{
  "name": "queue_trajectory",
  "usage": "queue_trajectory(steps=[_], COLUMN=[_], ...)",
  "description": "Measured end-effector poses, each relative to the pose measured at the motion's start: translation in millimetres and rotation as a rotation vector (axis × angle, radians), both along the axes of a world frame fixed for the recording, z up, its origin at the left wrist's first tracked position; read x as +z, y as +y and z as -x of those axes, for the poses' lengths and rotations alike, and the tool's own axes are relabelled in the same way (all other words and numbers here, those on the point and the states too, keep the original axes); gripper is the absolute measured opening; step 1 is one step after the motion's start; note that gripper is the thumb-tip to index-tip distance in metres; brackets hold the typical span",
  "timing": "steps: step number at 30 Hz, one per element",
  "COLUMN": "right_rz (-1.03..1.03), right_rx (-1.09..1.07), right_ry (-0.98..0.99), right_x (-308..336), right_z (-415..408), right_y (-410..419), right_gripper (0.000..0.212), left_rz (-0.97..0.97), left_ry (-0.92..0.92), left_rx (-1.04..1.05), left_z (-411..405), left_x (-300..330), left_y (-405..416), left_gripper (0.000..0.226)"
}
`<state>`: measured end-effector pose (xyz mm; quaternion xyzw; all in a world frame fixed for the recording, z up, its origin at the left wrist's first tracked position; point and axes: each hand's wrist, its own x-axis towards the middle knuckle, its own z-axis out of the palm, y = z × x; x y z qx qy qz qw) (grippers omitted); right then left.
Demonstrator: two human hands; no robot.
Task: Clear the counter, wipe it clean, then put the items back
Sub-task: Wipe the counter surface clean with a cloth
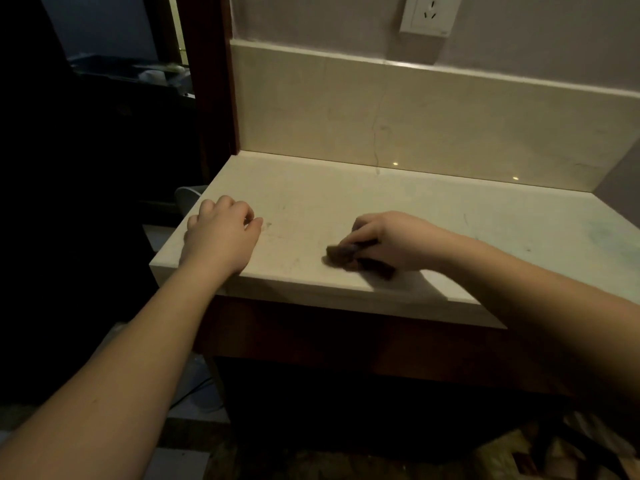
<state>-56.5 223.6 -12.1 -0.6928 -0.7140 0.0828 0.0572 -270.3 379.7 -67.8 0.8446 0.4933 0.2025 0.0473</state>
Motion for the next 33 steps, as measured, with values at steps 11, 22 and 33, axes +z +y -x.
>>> queue_trajectory(steps=[11,22,33], right_rz=[-0.226,-0.211,-0.105], right_rx=[-0.323,-0.024,-0.197], right_ry=[0.128,0.118,0.032], right_x=[-22,-22,-8], right_z=[28,79,-2], right_y=[-54,18,11], right_gripper=[0.021,0.026,0.023], left_rz=[-0.033,-0.053,0.017], left_ry=[-0.022,-0.011,-0.025], left_rx=[-0.002,0.019,-0.001], left_z=[-1,-1,2], left_x=[-2,-4,3], left_y=[-1,-4,-6], left_gripper=[0.034,0.030,0.032])
